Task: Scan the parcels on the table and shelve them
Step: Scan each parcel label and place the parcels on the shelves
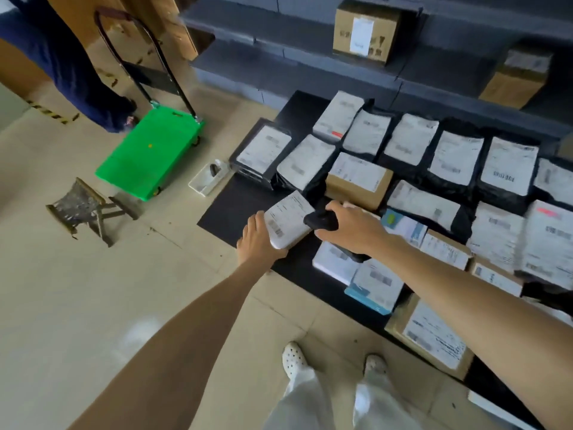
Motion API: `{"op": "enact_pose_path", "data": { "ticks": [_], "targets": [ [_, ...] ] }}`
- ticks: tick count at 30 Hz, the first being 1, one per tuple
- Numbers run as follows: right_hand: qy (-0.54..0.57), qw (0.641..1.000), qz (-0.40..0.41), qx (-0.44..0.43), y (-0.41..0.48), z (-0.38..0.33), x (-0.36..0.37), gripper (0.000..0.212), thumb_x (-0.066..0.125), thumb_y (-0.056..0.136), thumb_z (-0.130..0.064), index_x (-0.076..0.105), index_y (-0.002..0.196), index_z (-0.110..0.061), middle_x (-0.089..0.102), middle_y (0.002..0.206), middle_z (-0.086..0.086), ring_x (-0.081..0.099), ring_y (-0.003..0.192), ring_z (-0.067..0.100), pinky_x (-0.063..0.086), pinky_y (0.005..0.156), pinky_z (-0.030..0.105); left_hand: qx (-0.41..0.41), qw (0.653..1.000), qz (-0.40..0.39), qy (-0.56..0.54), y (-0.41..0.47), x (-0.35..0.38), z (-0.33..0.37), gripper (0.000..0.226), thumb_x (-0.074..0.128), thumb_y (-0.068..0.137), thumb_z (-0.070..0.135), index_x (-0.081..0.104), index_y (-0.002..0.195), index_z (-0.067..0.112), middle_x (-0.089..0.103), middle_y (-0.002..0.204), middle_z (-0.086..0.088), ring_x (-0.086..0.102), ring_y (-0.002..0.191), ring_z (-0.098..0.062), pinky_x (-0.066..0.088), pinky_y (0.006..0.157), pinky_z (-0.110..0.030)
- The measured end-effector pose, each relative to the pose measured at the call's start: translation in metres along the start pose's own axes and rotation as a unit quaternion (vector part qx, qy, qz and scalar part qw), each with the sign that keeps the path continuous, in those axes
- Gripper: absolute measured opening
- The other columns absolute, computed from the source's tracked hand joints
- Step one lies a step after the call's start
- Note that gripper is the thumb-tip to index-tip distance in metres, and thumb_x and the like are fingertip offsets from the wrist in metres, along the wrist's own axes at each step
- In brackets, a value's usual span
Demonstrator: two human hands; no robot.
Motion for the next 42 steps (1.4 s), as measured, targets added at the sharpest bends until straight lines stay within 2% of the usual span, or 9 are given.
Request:
{"op": "enact_pose_path", "data": {
  "ticks": [7, 10, 14, 19, 26, 32, 36, 42],
  "targets": [
    [-0.027, 0.994, 0.083, -0.067, 0.005, -0.096, -0.048, 0.057, 0.058, 0.09, -0.055, 0.042, 0.136, -0.023, 0.063, 0.121, 0.004, 0.062, 0.108, 0.028, 0.05, 0.082, 0.037, 0.097, 0.991, 0.073, 0.062, 0.025, -0.107, -0.001, 0.112, 0.091, 0.06, 0.035, 0.022, 0.147, 0.02, 0.031, 0.144, -0.002, 0.033, 0.133, -0.026, 0.037, 0.106, -0.047],
    [-0.035, 0.986, 0.133, -0.09, -0.002, -0.13, -0.077, 0.058, 0.058, 0.091, -0.055, 0.043, 0.137, -0.023, 0.064, 0.123, 0.005, 0.062, 0.109, 0.028, 0.048, 0.08, 0.037, 0.147, 0.977, 0.119, 0.098, 0.035, -0.159, 0.014, 0.112, 0.091, 0.059, 0.03, 0.024, 0.148, 0.018, 0.032, 0.145, -0.004, 0.032, 0.135, -0.029, 0.035, 0.106, -0.047],
    [-0.074, 0.973, 0.184, -0.119, -0.014, -0.16, -0.115, 0.059, 0.059, 0.09, -0.053, 0.042, 0.138, -0.022, 0.062, 0.124, 0.005, 0.061, 0.108, 0.029, 0.049, 0.08, 0.039, 0.209, 0.95, 0.192, 0.129, 0.044, -0.226, 0.043, 0.107, 0.091, 0.059, 0.036, 0.028, 0.145, 0.022, 0.039, 0.14, -0.002, 0.038, 0.13, -0.029, 0.042, 0.102, -0.048],
    [-0.137, 0.948, 0.239, -0.16, -0.028, -0.184, -0.156, 0.06, 0.065, 0.086, -0.05, 0.045, 0.135, -0.021, 0.062, 0.127, 0.002, 0.061, 0.108, 0.029, 0.052, 0.083, 0.041, 0.27, 0.927, 0.215, 0.149, 0.045, -0.276, 0.081, 0.107, 0.089, 0.062, 0.027, 0.025, 0.148, 0.022, 0.034, 0.148, -0.001, 0.033, 0.136, -0.027, 0.035, 0.111, -0.051],
    [-0.2, 0.929, 0.277, -0.144, -0.027, -0.179, -0.181, 0.066, 0.064, 0.086, -0.052, 0.04, 0.14, -0.022, 0.06, 0.132, 0.003, 0.06, 0.111, 0.032, 0.051, 0.081, 0.043, 0.288, 0.922, 0.207, 0.153, 0.053, -0.284, 0.108, 0.103, 0.088, 0.064, 0.025, 0.026, 0.146, 0.02, 0.036, 0.147, -0.001, 0.029, 0.139, -0.026, 0.032, 0.11, -0.05],
    [-0.216, 0.93, 0.265, -0.134, -0.014, -0.161, -0.183, 0.065, 0.06, 0.092, -0.05, 0.033, 0.143, -0.021, 0.055, 0.134, 0.008, 0.057, 0.11, 0.035, 0.046, 0.076, 0.042, 0.294, 0.921, 0.195, 0.165, 0.067, -0.265, 0.126, 0.103, 0.087, 0.066, 0.03, 0.026, 0.148, 0.018, 0.036, 0.147, -0.002, 0.031, 0.138, -0.026, 0.033, 0.109, -0.049],
    [-0.229, 0.933, 0.247, -0.126, 0.0, -0.152, -0.195, 0.065, 0.061, 0.091, -0.048, 0.032, 0.142, -0.019, 0.054, 0.13, 0.011, 0.056, 0.109, 0.038, 0.048, 0.077, 0.045, 0.301, 0.919, 0.188, 0.169, 0.078, -0.266, 0.144, 0.103, 0.088, 0.066, 0.031, 0.026, 0.147, 0.019, 0.035, 0.148, -0.002, 0.032, 0.138, -0.027, 0.032, 0.11, -0.049],
    [-0.257, 0.921, 0.258, -0.136, 0.011, -0.151, -0.221, 0.06, 0.06, 0.092, -0.043, 0.033, 0.139, -0.017, 0.058, 0.121, 0.011, 0.059, 0.098, 0.034, 0.041, 0.066, 0.037, 0.307, 0.913, 0.198, 0.182, 0.097, -0.282, 0.169, 0.106, 0.089, 0.063, 0.026, 0.025, 0.147, 0.019, 0.035, 0.148, -0.003, 0.033, 0.136, -0.029, 0.033, 0.11, -0.048]
  ]
}}
Point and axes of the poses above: each hand's wrist, its own y-axis towards the middle knuckle, its own x-axis out of the palm, z = x × y, the point moved 8 cm from there along y, towards the middle knuckle
